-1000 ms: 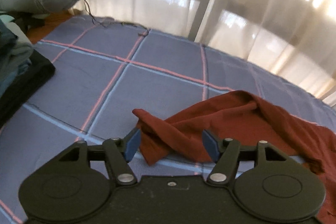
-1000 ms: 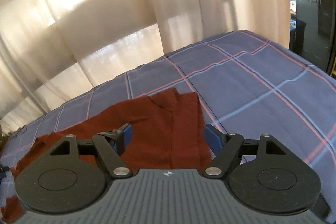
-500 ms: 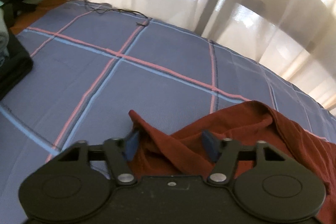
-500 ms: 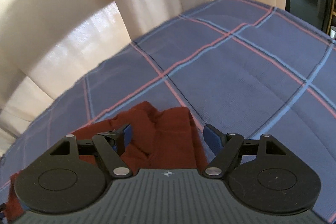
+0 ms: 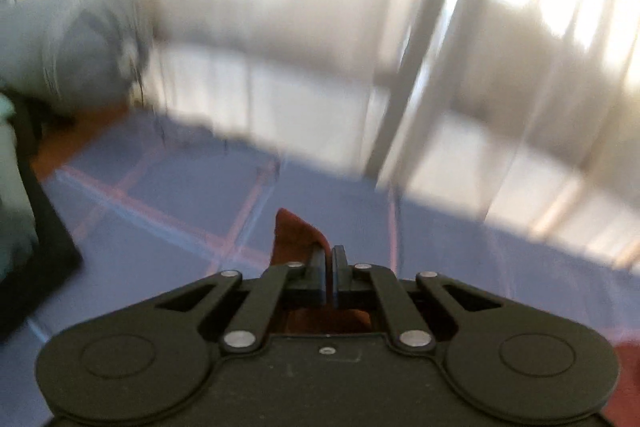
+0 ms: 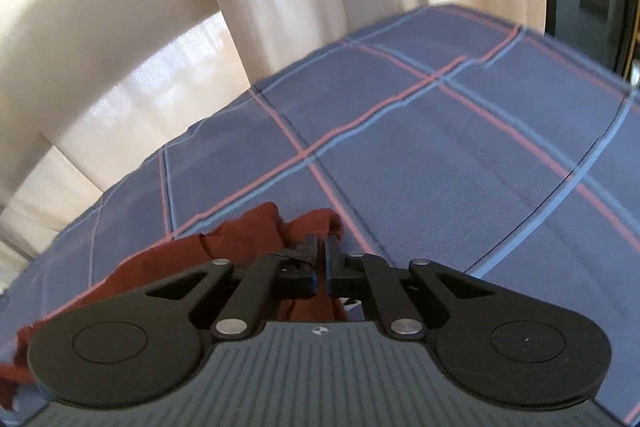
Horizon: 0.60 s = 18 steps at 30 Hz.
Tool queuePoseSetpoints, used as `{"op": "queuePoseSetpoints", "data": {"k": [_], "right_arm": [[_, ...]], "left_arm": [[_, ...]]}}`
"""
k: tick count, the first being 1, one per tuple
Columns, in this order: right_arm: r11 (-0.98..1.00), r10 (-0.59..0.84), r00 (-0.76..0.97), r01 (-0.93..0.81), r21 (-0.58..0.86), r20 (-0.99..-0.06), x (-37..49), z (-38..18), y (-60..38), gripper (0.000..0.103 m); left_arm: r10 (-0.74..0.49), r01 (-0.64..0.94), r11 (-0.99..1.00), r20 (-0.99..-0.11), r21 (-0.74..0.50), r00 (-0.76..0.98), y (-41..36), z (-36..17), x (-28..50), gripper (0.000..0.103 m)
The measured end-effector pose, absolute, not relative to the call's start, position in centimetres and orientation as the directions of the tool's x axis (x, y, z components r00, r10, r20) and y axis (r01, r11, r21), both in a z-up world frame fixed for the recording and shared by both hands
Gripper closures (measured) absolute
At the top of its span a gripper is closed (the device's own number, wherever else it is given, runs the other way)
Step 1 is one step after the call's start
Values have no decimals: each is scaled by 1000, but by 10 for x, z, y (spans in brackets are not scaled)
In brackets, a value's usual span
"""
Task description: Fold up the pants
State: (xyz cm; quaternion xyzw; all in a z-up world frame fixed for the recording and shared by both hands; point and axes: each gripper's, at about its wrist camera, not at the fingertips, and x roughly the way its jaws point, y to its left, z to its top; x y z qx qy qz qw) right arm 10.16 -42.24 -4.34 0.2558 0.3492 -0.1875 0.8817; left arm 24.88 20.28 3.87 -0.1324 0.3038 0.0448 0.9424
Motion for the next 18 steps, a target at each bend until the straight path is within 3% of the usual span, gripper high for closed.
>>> {"op": "queuePoseSetpoints", "data": {"k": [3, 5, 7, 9, 11, 12, 14, 16, 18], "right_arm": [[808, -162, 689, 504, 306, -707, 96, -37, -421, 99], [803, -161, 691, 508, 313, -705, 95, -38, -423, 99], [798, -163, 680, 517, 311, -715, 95, -41, -424, 98], [799, -167, 660, 526, 292, -732, 95, -46, -423, 95], [804, -180, 635, 535, 261, -751, 96, -48, -419, 70], [804, -187, 627, 540, 249, -756, 96, -47, -417, 67], [811, -203, 630, 537, 231, -750, 96, -42, -410, 38], [820, -239, 641, 535, 202, -729, 95, -31, -403, 27], [826, -271, 660, 533, 182, -701, 94, -19, -396, 24]], "left_arm": [[-11, -130, 949, -440, -288, 898, 206, 72, 223, 0], [-22, -99, 954, -394, -283, 919, 204, 80, 203, 0], [-11, -88, 971, -407, -222, 913, 199, 74, 187, 0], [25, -104, 986, -488, -134, 873, 198, 51, 178, 0], [79, -142, 988, -581, -63, 810, 205, 21, 177, 0], [116, -183, 982, -616, -47, 779, 213, 7, 176, 0], [122, -243, 966, -666, -91, 736, 229, -9, 176, 0], [76, -267, 947, -683, -178, 726, 244, -13, 174, 0], [37, -260, 937, -676, -232, 736, 246, -7, 178, 0]]}}
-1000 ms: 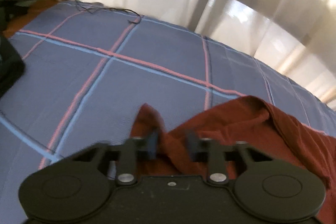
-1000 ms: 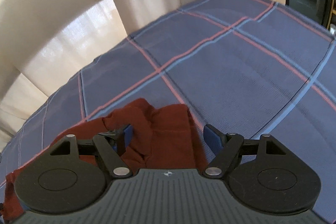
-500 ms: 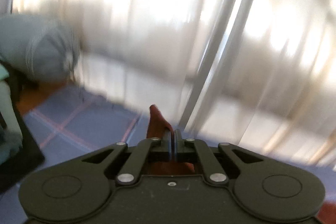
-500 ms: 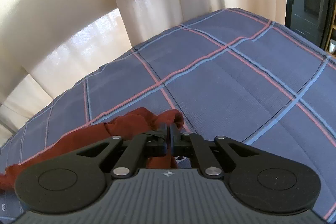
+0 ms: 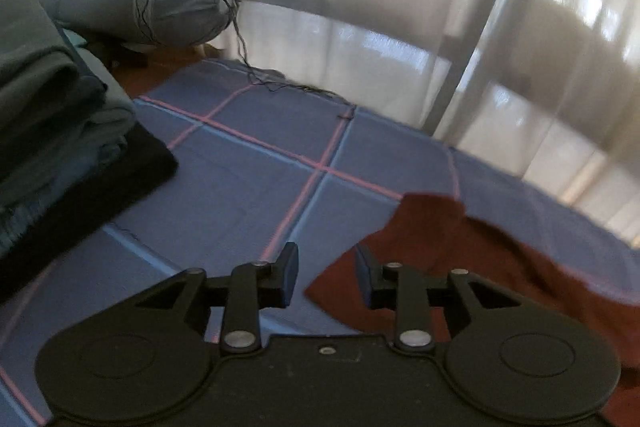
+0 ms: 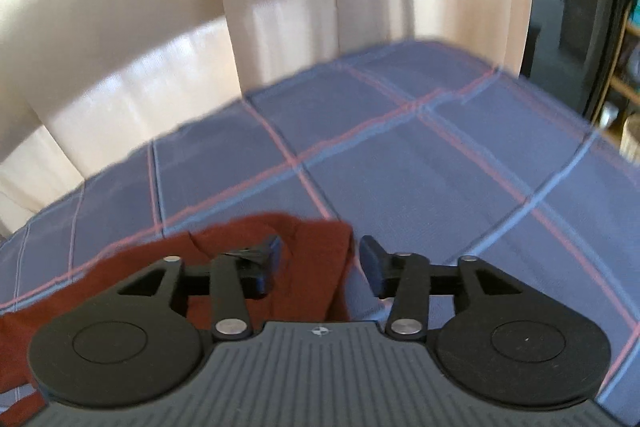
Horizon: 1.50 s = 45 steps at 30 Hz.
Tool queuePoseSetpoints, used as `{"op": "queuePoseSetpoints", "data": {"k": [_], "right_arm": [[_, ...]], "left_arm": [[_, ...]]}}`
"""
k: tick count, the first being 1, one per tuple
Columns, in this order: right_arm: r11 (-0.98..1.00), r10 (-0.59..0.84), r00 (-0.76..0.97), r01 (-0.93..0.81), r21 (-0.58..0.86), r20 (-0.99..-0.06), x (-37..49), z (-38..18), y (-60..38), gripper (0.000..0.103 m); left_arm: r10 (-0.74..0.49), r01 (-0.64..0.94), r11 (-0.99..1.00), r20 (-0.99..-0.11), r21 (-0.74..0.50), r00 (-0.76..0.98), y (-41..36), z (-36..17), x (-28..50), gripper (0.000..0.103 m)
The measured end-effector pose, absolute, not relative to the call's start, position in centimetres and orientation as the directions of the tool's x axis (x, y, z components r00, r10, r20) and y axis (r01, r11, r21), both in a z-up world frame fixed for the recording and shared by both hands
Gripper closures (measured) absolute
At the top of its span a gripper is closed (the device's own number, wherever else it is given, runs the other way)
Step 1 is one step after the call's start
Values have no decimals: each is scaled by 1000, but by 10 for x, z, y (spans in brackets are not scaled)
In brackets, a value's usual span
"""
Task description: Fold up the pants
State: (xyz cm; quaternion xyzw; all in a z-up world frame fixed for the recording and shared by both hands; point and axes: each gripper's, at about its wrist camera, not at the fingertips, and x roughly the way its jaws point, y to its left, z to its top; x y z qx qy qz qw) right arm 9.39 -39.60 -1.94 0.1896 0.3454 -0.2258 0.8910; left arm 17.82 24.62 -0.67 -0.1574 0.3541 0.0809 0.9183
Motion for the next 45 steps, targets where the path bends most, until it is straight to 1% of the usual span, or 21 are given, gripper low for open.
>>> {"op": "queuePoseSetpoints", "data": {"k": [2, 5, 7, 9, 11, 13, 16, 19, 21, 24, 29, 30, 31, 32, 33, 35, 38, 41, 43, 44, 45], "right_arm": [[847, -245, 694, 493, 198, -677, 93, -8, -388, 18], [871, -219, 720, 449, 201, -659, 96, 1, -375, 15], [882, -203, 722, 429, 197, -661, 101, 0, -370, 14], [880, -195, 715, 429, 202, -672, 103, -4, -369, 14], [877, -185, 705, 433, 209, -684, 106, -8, -370, 14], [873, -190, 699, 441, 207, -690, 107, -11, -373, 14], [867, -205, 686, 458, 195, -698, 104, -16, -379, 14], [861, -219, 672, 475, 185, -707, 103, -23, -387, 13], [856, -225, 665, 484, 182, -712, 103, -27, -390, 13], [849, -218, 658, 492, 193, -720, 105, -36, -393, 13], [847, -199, 650, 491, 205, -733, 107, -47, -395, 13], [846, -200, 648, 493, 203, -735, 107, -49, -395, 13], [844, -202, 646, 496, 204, -736, 107, -49, -397, 13], [842, -203, 646, 499, 206, -736, 107, -50, -398, 13], [839, -203, 645, 502, 209, -737, 106, -50, -399, 13], [837, -199, 646, 503, 214, -737, 105, -50, -400, 13], [840, -195, 646, 498, 214, -738, 103, -50, -400, 13], [836, -195, 646, 503, 219, -738, 102, -50, -402, 13], [834, -191, 651, 503, 229, -735, 101, -50, -402, 13], [833, -188, 654, 501, 233, -733, 100, -50, -402, 13], [833, -185, 656, 499, 237, -732, 99, -50, -401, 13]], "left_arm": [[16, -234, 941, -661, -243, 751, 240, 2, 187, 0], [-28, -181, 950, -648, -254, 761, 223, 7, 204, 0], [-23, -165, 960, -649, -228, 760, 209, 6, 212, 0], [-28, -149, 968, -675, -203, 737, 196, 1, 229, 0], [-52, -150, 964, -712, -218, 701, 190, -8, 246, 0], [-69, -192, 947, -747, -258, 661, 189, -18, 263, 0], [-73, -303, 901, -797, -311, 600, 189, -29, 285, 0], [-63, -384, 855, -805, -348, 590, 188, -31, 294, 0], [-32, -417, 843, -805, -341, 593, 186, -29, 298, 0], [20, -447, 847, -823, -287, 568, 181, -32, 307, 0], [-10, -425, 862, -846, -277, 533, 177, -43, 309, 0], [-31, -400, 872, -846, -284, 532, 176, -46, 311, 19], [-45, -387, 878, -851, -284, 523, 176, -48, 313, 35], [-45, -384, 878, -848, -285, 528, 177, -47, 313, 34], [-49, -374, 880, -839, -294, 543, 178, -44, 314, 34], [-84, -338, 872, -790, -354, 608, 185, -24, 313, 35], [-155, -230, 859, -660, -457, 735, 198, 29, 295, 35], [-178, -108, 883, -538, -457, 824, 206, 81, 259, 35], [-191, -45, 895, -471, -444, 862, 213, 100, 228, 34], [-181, -33, 907, -459, -420, 870, 216, 102, 211, 34], [-163, -39, 919, -467, -393, 869, 218, 99, 198, 33]]}}
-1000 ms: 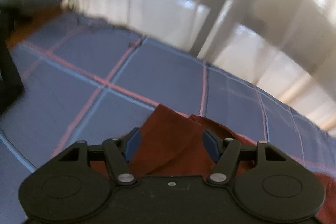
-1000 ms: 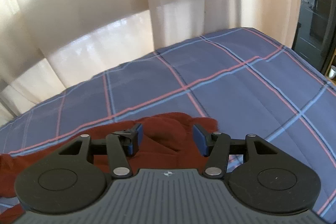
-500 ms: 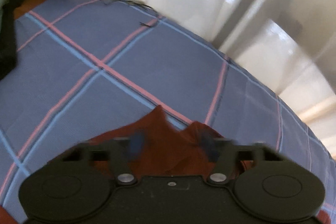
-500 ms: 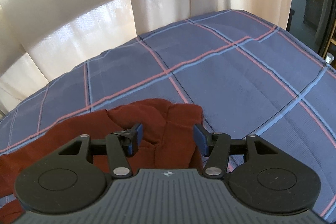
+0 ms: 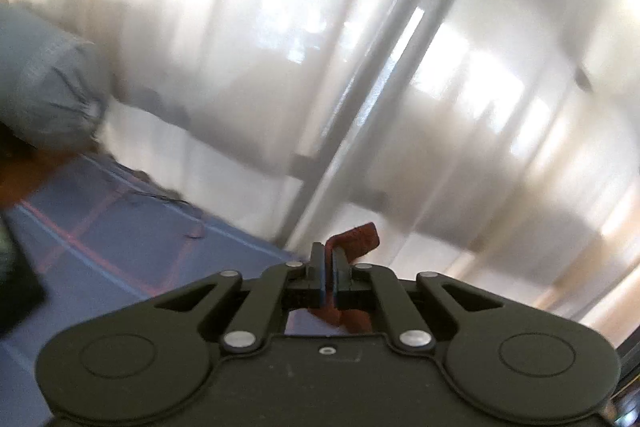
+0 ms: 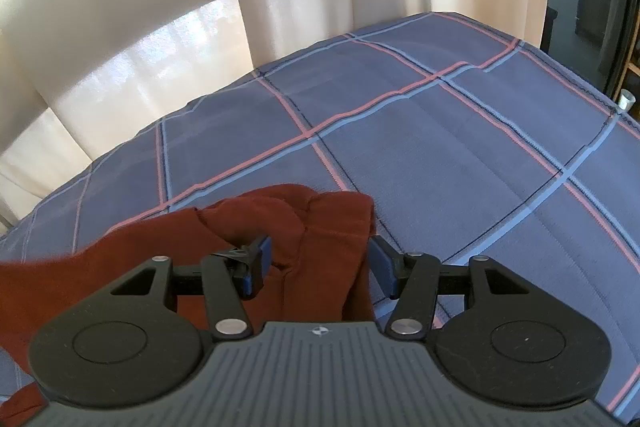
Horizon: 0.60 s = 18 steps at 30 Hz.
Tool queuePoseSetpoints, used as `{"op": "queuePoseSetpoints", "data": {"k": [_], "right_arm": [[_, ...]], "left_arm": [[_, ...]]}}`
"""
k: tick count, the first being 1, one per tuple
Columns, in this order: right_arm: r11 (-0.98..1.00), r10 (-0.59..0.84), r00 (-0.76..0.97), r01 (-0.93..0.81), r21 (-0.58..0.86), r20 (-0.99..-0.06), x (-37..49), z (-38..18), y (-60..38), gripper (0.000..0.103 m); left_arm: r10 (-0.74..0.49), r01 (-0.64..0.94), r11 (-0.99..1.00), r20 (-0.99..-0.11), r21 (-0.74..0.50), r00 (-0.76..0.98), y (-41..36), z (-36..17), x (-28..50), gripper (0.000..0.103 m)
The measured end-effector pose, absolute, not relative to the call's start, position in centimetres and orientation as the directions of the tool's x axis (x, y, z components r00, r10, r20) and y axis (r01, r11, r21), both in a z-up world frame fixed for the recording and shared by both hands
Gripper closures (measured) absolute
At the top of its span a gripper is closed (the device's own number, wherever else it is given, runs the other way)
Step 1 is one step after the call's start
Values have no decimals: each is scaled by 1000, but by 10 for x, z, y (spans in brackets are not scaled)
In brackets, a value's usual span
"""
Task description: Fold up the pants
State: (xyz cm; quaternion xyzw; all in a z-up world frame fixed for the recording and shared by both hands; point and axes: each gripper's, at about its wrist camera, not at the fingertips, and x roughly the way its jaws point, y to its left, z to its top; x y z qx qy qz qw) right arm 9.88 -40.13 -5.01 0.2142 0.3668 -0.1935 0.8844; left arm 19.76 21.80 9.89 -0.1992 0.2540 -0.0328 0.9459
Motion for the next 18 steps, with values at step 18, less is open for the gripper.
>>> {"op": "queuePoseSetpoints", "data": {"k": [18], "right_arm": [[843, -183, 679, 481, 243, -711, 82, -31, -400, 8]], "left_arm": [[-33, -192, 951, -696, -243, 717, 248, -3, 188, 0]]}}
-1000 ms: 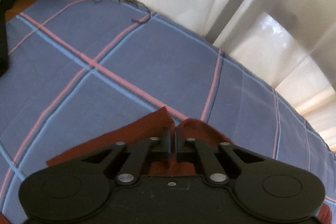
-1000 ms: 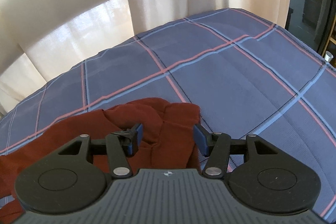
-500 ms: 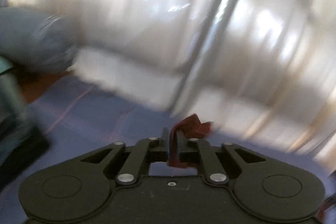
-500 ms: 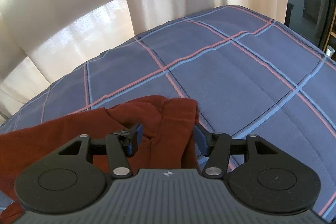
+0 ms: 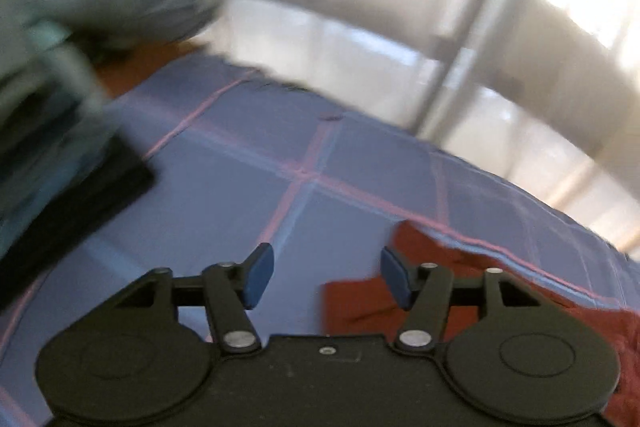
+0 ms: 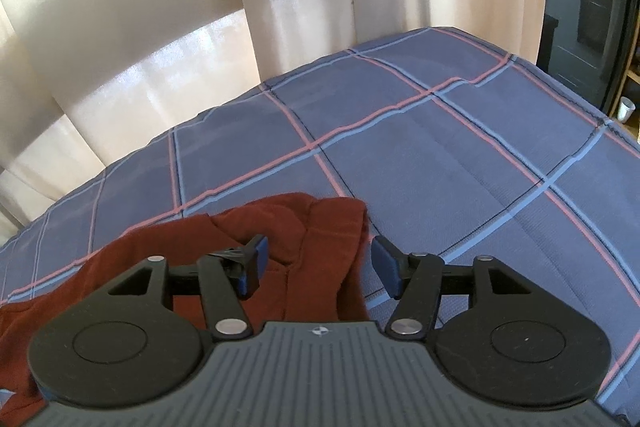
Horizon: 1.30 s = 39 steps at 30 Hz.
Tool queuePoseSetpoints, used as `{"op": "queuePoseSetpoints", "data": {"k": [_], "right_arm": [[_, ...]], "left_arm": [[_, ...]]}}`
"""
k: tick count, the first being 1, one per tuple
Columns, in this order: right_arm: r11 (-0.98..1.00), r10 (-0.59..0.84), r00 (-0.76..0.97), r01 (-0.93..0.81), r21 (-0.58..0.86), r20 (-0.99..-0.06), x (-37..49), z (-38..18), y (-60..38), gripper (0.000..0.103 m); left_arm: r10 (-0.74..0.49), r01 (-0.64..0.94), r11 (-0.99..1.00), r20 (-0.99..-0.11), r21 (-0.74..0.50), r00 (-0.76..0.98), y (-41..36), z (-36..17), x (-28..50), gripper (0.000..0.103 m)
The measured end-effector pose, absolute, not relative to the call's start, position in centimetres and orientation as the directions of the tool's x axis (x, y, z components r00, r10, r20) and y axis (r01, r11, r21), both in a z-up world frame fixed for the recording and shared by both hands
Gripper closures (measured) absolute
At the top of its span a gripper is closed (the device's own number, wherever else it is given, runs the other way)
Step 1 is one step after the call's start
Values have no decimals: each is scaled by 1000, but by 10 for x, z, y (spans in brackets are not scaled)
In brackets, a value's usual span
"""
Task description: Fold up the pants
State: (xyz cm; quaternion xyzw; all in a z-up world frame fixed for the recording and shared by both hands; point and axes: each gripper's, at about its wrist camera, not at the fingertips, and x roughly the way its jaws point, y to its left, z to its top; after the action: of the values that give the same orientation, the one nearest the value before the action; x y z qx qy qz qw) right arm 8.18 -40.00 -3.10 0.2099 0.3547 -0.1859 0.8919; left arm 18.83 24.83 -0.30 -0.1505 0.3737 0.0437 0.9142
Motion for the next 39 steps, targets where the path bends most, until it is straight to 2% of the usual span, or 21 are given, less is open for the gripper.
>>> {"op": "queuePoseSetpoints", "data": {"k": [7, 14, 20, 31, 35, 37, 39], "right_arm": [[846, -165, 679, 471, 252, -716, 88, -32, -402, 7], [844, -179, 660, 485, 231, -730, 91, -39, -409, 7], [817, -193, 663, 517, 256, -723, 95, -41, -424, 5], [785, -139, 643, 536, 312, -753, 116, -56, -437, 1], [771, -108, 624, 544, 331, -774, 129, -67, -441, 2], [779, -100, 625, 533, 330, -774, 131, -69, -440, 3], [793, -101, 628, 519, 318, -772, 132, -69, -437, 11]], "left_arm": [[-124, 13, 987, -723, -158, 679, 184, -25, 234, 0], [-55, -26, 995, -752, -95, 656, 171, -49, 268, 0], [-58, -7, 997, -785, -78, 616, 166, -60, 280, 0], [-126, -54, 978, -781, -199, 611, 184, -60, 285, 0], [-137, -28, 981, -790, -191, 598, 184, -58, 287, 0], [-143, -29, 980, -790, -199, 596, 185, -58, 289, 0], [-141, -27, 980, -789, -195, 597, 184, -58, 290, 0]]}}
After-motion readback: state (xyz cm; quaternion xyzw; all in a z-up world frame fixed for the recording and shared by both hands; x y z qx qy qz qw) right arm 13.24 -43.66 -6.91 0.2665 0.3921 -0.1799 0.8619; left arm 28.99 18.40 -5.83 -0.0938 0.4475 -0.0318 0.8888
